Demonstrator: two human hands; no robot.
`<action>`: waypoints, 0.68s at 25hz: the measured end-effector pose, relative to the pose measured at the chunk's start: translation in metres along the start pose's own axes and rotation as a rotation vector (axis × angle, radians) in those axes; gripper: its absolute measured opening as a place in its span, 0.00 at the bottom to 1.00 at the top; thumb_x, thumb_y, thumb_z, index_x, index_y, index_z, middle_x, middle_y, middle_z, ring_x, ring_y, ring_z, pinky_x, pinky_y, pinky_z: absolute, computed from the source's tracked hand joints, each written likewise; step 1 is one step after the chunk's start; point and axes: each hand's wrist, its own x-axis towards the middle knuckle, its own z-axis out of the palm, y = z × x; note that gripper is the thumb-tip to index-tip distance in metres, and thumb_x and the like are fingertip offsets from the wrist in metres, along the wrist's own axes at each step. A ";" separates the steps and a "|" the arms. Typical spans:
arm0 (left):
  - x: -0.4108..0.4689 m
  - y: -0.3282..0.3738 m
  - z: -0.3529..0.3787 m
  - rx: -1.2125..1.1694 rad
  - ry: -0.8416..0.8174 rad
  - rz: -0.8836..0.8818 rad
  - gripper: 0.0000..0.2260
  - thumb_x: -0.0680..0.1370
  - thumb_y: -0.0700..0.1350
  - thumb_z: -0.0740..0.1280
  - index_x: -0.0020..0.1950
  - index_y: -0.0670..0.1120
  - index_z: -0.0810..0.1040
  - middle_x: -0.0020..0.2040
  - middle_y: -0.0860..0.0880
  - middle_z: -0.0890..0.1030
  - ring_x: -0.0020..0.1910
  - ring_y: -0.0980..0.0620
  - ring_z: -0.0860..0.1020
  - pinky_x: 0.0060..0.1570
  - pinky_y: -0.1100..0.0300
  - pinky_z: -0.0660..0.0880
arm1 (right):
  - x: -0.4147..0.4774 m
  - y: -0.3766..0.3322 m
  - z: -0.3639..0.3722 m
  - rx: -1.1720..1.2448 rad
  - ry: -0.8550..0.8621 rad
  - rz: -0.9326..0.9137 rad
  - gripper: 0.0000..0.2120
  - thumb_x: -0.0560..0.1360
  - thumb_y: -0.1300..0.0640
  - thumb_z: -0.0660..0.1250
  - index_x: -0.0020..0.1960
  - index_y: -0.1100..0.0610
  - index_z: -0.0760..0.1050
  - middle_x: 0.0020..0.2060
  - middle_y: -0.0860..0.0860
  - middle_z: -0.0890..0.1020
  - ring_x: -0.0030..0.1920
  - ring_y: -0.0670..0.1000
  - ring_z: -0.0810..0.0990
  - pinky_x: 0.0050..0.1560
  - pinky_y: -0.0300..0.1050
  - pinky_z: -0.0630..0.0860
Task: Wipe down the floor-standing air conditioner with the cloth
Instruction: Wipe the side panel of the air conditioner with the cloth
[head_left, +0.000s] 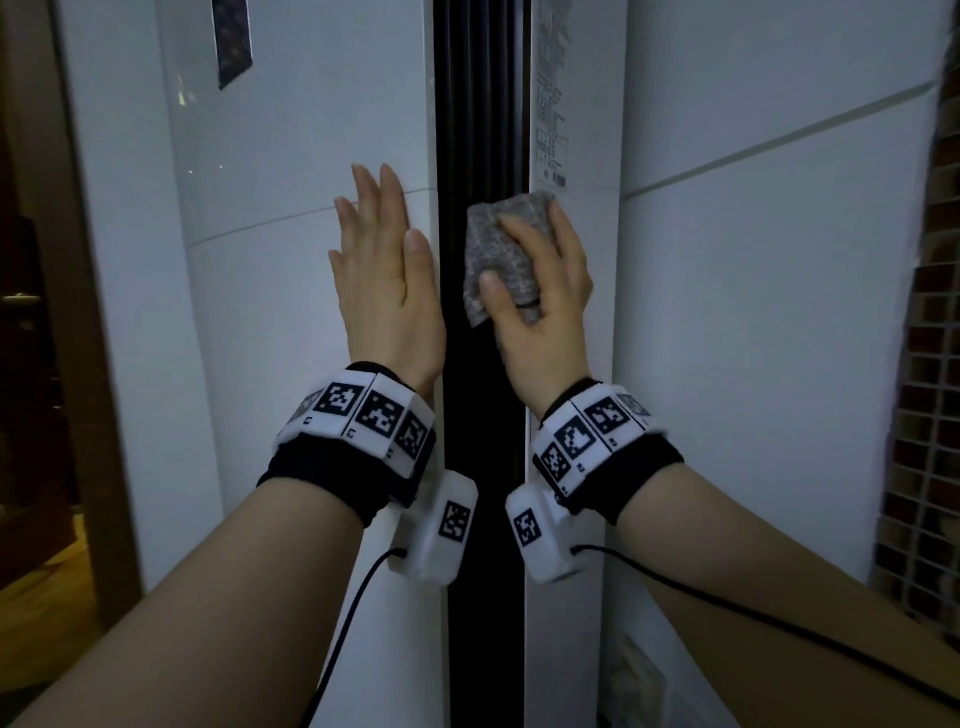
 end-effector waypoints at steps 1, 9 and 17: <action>0.000 0.000 0.000 0.002 -0.005 -0.001 0.23 0.83 0.48 0.45 0.78 0.47 0.48 0.79 0.47 0.46 0.77 0.49 0.42 0.71 0.54 0.37 | 0.005 -0.003 0.001 -0.017 0.005 -0.004 0.20 0.74 0.54 0.65 0.66 0.52 0.70 0.73 0.56 0.59 0.72 0.55 0.58 0.74 0.51 0.56; -0.002 -0.004 -0.004 -0.001 -0.033 -0.002 0.23 0.83 0.46 0.46 0.78 0.47 0.49 0.79 0.47 0.47 0.77 0.47 0.43 0.72 0.51 0.38 | -0.004 -0.011 0.006 -0.059 -0.008 -0.059 0.19 0.74 0.55 0.66 0.64 0.52 0.72 0.72 0.55 0.61 0.72 0.55 0.59 0.73 0.56 0.57; -0.017 -0.012 -0.011 -0.012 -0.074 -0.003 0.24 0.82 0.46 0.47 0.78 0.46 0.49 0.79 0.46 0.46 0.77 0.46 0.42 0.72 0.51 0.39 | -0.019 -0.011 0.008 0.022 0.053 0.036 0.18 0.74 0.56 0.66 0.62 0.46 0.69 0.72 0.54 0.60 0.73 0.53 0.57 0.74 0.51 0.55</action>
